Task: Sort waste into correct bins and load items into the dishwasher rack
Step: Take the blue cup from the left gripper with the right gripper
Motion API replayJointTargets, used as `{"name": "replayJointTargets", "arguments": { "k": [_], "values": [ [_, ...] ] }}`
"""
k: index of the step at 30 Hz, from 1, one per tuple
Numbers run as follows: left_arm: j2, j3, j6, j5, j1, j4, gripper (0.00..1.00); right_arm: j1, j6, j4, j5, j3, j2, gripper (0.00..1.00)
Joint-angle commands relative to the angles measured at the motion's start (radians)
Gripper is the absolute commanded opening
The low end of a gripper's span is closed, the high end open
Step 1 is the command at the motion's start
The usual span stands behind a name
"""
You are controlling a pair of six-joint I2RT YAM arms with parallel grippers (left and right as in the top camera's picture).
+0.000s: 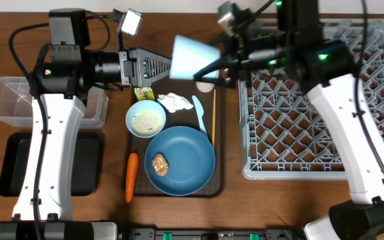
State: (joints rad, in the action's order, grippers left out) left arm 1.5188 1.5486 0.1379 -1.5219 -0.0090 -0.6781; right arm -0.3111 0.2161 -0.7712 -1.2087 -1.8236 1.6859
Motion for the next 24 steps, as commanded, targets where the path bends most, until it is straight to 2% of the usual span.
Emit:
{"name": "replayJointTargets", "arguments": {
  "k": [1, 6, 13, 18, 20, 24],
  "values": [
    [-0.003, 0.005, -0.002, -0.037, -0.007, 0.008, 0.58, 0.088, -0.073, -0.016, 0.076, -0.009, -0.031, 0.43],
    [-0.003, 0.005, -0.002, -0.037, -0.007, 0.01, 0.59, 0.249, -0.129, -0.129, 0.238, -0.009, -0.098, 0.44],
    [-0.004, 0.005, -0.002, -0.037, -0.007, 0.01, 0.59, 0.467, -0.347, -0.421, 0.824, -0.009, -0.227, 0.45],
    [-0.004, 0.005, 0.01, -0.037, -0.007, 0.01, 0.59, 0.604, -0.412, -0.621, 1.123, -0.009, -0.269, 0.48],
    [-0.004, 0.005, 0.015, -0.037, -0.007, 0.01, 0.59, 0.652, -0.426, -0.677, 1.21, -0.008, -0.262, 0.49],
    [-0.004, 0.005, 0.025, -0.037, -0.007, 0.01, 0.59, 0.737, -0.442, -0.74, 1.231, -0.006, -0.231, 0.49]
  ]
}}
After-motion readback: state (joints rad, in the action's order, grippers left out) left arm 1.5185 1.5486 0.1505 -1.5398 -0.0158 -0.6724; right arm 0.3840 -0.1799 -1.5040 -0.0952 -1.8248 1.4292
